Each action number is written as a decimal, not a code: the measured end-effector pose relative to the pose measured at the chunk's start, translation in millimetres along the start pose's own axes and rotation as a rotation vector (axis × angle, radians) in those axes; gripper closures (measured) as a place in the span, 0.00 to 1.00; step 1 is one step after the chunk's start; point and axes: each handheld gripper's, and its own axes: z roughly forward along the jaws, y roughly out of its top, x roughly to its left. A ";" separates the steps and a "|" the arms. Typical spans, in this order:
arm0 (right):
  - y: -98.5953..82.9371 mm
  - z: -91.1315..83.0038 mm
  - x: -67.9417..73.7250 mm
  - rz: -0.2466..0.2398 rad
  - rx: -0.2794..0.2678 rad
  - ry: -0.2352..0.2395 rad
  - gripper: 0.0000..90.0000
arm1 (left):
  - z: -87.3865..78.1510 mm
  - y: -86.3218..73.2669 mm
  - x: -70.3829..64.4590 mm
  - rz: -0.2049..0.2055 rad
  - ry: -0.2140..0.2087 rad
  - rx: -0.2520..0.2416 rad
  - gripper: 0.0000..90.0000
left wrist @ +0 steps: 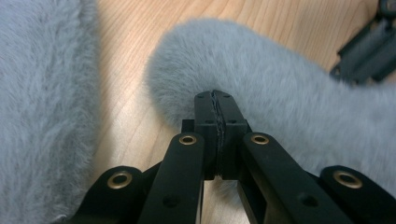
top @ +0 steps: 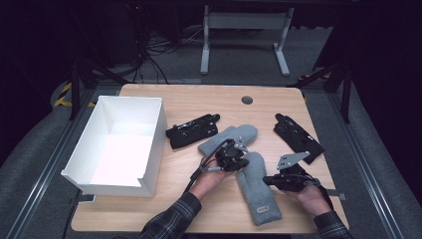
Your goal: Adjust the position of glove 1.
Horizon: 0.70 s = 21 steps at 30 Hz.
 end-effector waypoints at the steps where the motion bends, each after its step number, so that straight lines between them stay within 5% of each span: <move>1: 1.8 1.8 1.4 -0.006 -0.001 0.006 1.00 | -0.3 0.3 0.4 0.000 0.002 0.000 0.99; 21: 34.9 39.6 26.1 -0.087 -0.005 0.063 1.00 | 1.0 8.0 -2.4 0.003 -0.022 -0.001 0.99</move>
